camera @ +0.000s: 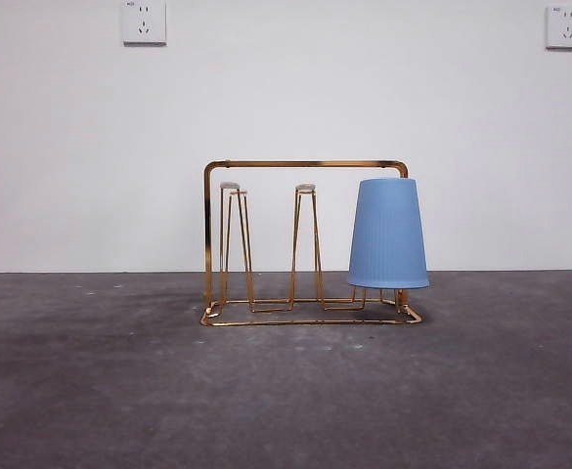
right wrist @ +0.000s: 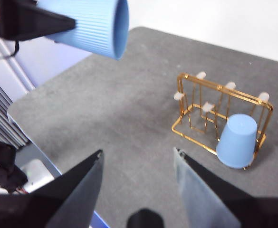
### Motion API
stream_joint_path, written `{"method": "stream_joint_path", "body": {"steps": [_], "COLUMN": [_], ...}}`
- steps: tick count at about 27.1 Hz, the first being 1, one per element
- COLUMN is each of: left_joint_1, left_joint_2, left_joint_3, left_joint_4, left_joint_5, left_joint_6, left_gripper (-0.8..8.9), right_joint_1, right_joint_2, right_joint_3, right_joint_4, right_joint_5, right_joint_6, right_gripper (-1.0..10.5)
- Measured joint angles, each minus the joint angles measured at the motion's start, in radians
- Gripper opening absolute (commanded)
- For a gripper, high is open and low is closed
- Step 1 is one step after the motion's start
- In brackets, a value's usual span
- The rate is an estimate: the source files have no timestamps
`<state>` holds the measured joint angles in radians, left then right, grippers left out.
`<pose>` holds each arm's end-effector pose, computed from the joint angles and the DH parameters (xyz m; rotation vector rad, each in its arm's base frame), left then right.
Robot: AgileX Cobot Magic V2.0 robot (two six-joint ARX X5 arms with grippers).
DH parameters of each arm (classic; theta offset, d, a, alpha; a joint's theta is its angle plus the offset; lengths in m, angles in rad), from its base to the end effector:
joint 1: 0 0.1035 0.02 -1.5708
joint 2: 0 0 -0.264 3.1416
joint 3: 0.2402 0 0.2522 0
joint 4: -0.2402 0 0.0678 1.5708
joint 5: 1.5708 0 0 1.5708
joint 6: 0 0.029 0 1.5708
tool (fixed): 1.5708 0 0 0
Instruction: Pick up cup 1,put cup 1 in the cup rack,pick up cup 2,put cup 2 in the cup rack
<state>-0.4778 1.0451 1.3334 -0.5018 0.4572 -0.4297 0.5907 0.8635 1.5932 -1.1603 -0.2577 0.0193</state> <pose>0.1691 -0.1020 0.4391 -0.3939 0.4179 -0.8689 0.0608 0.0497 0.4722 -0.0557 0.4455 0.8306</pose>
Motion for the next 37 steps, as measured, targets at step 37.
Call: {"method": "stream_joint_path", "body": {"steps": [37], "left_joint_1": [0.026], "left_joint_2": [0.805], "left_joint_3": [0.577], "left_joint_4": [-0.585], "left_joint_5": [-0.359], "left_joint_6": [0.185], "left_gripper": [-0.08], "right_joint_1": [0.000], "right_joint_2": [0.000], "right_joint_3": [0.000], "right_joint_4": [-0.109], "right_joint_5": [0.001], "right_joint_6": [-0.058], "right_gripper": [2.5]}}
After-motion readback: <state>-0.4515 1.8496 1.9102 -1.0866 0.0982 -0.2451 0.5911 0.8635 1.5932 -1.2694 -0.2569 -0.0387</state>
